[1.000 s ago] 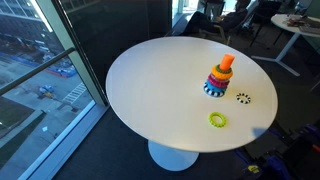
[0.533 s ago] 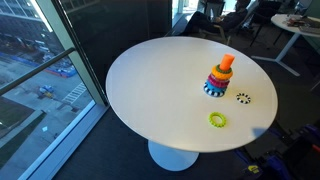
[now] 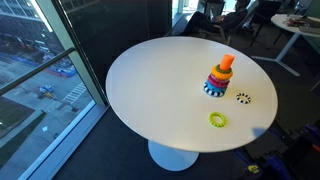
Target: Put the black and white ring through the pole
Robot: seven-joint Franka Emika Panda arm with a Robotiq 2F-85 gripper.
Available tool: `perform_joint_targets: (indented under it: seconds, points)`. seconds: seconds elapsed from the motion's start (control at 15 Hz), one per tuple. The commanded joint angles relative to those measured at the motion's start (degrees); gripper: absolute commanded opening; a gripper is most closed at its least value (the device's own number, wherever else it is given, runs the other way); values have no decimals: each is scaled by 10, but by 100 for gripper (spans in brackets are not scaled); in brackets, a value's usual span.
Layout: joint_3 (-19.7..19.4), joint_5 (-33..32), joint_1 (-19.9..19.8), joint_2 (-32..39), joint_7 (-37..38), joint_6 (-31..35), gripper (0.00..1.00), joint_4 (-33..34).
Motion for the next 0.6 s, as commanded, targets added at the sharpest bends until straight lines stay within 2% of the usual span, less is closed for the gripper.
perform_joint_targets:
  seconds: [0.0,0.53]
  points:
    - [5,4,-12,5,-2,-4,100,7]
    - [6,-6,-45,32,11,18,100,34]
